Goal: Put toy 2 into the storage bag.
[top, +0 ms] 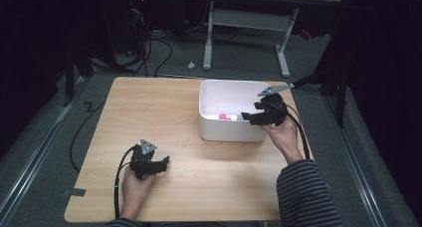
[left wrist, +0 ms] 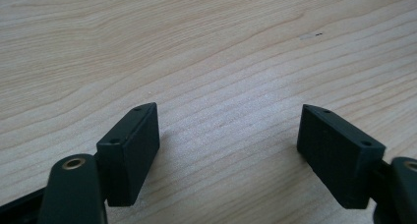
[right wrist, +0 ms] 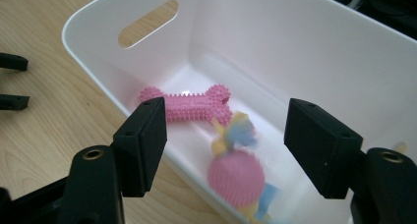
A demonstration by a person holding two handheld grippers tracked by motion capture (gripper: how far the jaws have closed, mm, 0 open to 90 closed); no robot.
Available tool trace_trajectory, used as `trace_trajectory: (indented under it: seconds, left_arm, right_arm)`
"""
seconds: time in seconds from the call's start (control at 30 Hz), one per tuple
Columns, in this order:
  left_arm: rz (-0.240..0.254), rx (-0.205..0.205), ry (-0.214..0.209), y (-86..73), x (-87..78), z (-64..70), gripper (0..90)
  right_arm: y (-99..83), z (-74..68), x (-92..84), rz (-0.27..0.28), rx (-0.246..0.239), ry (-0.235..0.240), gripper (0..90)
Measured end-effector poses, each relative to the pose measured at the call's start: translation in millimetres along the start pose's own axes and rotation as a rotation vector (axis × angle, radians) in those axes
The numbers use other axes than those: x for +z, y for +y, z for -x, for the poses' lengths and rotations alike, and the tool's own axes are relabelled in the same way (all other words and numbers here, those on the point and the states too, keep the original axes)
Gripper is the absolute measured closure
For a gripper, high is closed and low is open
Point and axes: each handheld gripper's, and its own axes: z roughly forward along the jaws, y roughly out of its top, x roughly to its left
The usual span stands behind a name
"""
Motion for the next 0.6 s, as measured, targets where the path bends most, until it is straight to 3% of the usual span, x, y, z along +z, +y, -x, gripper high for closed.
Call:
trace_trajectory:
  seconds: [0.4, 0.6]
  left_arm:
    - [0.002, -0.002, 0.000, 0.2, 0.4, 0.0, 24.5]
    - [0.002, -0.003, 0.001, 0.2, 0.4, 0.1, 24.5]
  right_arm:
    - [-52.5, -2.3, -53.1, 0.077, 0.028, -0.012, 35.9]
    - [-81.9, -6.6, -64.3, 0.060, 0.049, -0.046, 37.0]
